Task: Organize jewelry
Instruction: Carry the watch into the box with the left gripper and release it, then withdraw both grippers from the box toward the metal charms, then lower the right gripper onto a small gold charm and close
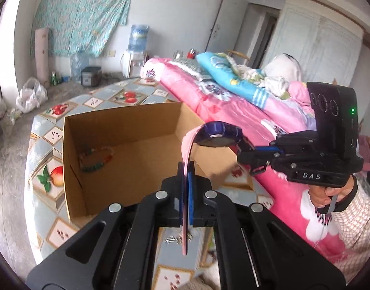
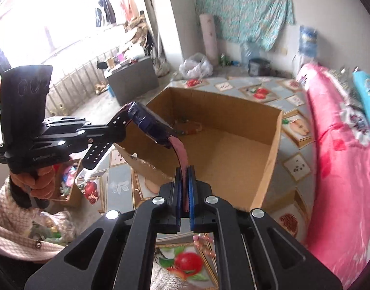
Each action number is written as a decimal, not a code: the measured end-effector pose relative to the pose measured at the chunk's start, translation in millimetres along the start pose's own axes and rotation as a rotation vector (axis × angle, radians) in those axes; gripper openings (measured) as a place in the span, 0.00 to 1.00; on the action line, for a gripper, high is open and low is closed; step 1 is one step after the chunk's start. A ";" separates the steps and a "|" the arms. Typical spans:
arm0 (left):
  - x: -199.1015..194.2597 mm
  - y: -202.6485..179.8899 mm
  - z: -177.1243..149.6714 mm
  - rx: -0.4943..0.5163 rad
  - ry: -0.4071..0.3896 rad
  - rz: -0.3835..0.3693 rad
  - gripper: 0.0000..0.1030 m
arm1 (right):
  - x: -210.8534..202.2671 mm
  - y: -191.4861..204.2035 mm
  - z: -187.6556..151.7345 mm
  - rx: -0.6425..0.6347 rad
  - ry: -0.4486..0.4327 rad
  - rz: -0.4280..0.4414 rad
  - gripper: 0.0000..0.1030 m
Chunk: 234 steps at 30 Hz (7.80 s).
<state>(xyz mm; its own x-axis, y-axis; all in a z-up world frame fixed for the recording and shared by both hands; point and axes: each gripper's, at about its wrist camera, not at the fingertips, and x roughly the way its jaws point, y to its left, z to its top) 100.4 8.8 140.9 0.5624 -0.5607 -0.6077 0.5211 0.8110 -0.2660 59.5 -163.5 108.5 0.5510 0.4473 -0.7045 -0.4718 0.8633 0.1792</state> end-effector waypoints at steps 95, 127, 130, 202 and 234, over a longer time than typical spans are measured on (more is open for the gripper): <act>-41.3 90.2 -187.5 -0.248 -0.002 0.235 0.57 | 202.1 -54.7 111.4 0.130 0.463 -0.246 0.33; 39.0 18.7 -189.5 -0.001 0.176 0.410 0.82 | 83.5 50.4 -166.7 0.142 0.102 -0.317 0.67; 39.1 22.6 -189.8 -0.036 0.180 0.425 0.88 | 85.3 56.8 -172.4 0.110 0.078 -0.349 0.76; 44.2 21.0 -143.4 -0.072 0.057 0.285 0.03 | 84.1 50.0 -169.6 0.067 -0.069 -0.148 0.70; 44.6 37.3 -176.2 -0.137 0.009 0.149 0.03 | 118.8 51.1 -121.7 -0.030 0.118 -0.126 0.11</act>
<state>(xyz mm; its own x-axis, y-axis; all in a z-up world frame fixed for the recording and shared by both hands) 31.8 43.5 -28.0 0.6207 -0.4318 -0.6544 0.3399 0.9004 -0.2717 17.0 -94.7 -49.7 0.5236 0.3039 -0.7959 -0.4253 0.9027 0.0649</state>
